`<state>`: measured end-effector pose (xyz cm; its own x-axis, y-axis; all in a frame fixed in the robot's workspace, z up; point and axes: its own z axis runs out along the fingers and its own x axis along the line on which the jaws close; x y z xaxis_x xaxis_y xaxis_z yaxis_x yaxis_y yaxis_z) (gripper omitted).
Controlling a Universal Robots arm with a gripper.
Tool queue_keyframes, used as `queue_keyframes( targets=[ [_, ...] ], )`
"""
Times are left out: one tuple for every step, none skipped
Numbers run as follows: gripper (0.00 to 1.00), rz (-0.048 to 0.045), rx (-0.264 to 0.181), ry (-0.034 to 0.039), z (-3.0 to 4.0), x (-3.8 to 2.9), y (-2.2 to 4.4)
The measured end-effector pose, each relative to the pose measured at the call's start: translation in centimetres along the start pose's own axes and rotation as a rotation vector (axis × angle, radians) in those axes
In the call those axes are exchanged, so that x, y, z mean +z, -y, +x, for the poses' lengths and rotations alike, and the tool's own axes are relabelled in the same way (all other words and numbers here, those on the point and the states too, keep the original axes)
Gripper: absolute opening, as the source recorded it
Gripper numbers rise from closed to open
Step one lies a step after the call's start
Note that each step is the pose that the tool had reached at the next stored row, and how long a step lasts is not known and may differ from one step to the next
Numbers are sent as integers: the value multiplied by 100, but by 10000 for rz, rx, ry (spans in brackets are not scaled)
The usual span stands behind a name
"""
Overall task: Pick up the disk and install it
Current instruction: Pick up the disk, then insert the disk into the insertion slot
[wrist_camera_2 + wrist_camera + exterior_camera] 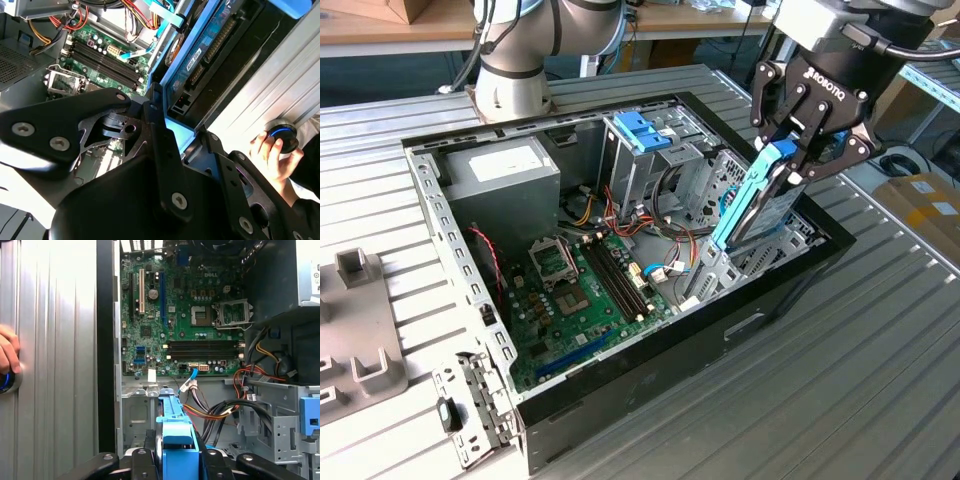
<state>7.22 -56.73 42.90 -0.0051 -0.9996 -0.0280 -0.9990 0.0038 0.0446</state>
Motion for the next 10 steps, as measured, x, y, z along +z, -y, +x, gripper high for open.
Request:
queue_keyframes(
  targets=[
    [37,0,0,-2,0,8,0],
    [37,0,0,0,1,19,1],
    [37,-1,0,-1,1,24,1],
    [37,0,0,-1,1,33,2],
    [37,0,0,-1,1,40,2],
    [37,0,0,-1,1,46,2],
    [37,0,0,-2,1,53,2],
    [37,0,0,-1,2,58,3],
    [37,1,0,-2,2,65,3],
    [37,1,0,-1,2,70,3]
  ],
)
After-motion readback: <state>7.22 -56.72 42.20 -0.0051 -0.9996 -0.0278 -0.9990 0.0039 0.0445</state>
